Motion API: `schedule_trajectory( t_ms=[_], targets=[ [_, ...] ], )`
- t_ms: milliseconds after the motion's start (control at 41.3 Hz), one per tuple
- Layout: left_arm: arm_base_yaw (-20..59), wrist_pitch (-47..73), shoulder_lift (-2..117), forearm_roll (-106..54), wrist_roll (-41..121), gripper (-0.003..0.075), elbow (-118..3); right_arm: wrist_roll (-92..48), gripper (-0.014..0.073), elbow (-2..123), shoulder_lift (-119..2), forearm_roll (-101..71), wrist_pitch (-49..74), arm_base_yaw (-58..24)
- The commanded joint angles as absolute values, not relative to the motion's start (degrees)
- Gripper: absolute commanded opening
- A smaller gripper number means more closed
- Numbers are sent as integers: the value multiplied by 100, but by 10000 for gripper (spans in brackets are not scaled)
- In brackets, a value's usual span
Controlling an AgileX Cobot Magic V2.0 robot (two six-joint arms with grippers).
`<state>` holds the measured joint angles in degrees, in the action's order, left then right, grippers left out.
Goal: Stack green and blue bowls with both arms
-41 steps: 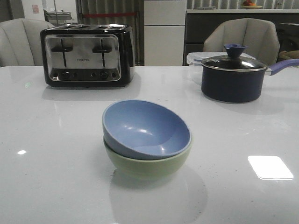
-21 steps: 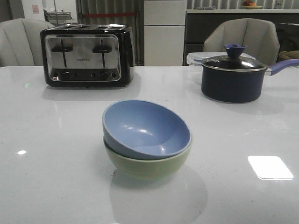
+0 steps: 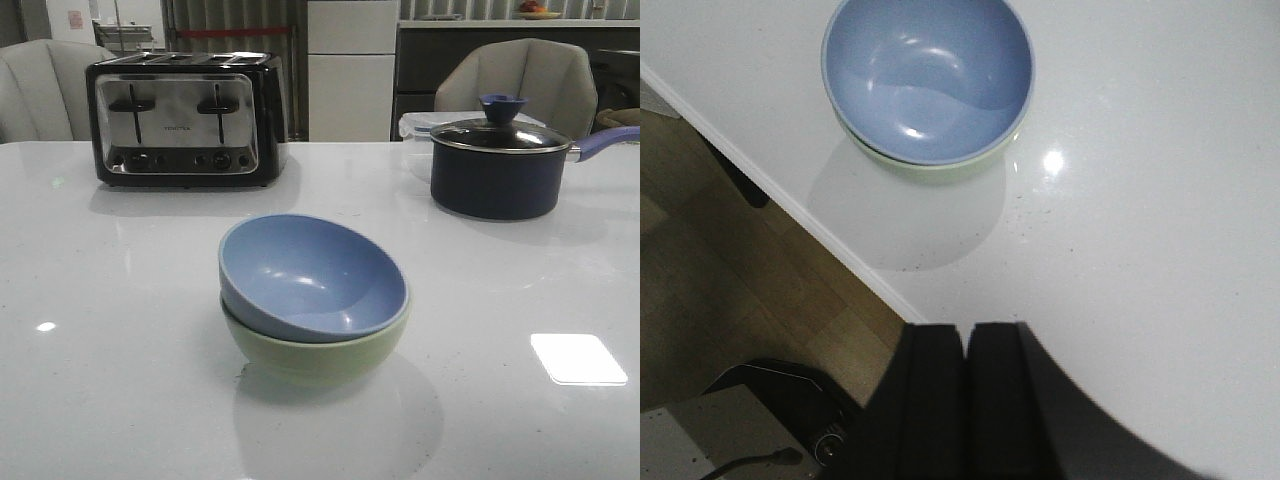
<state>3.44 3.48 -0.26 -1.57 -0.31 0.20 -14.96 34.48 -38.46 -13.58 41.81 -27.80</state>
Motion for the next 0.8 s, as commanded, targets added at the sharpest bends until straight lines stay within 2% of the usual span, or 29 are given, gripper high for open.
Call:
schedule_trajectory(
  t_ms=[0,775],
  targets=[
    [334,-195,-141,-207,-60,93,45,-1498,52,3607,-3820,-1384,3864,-2777],
    [345,-330,-141,-207,-60,93,45,-1498,52,3607,-3820,-1384,3864,-2777]
  ],
)
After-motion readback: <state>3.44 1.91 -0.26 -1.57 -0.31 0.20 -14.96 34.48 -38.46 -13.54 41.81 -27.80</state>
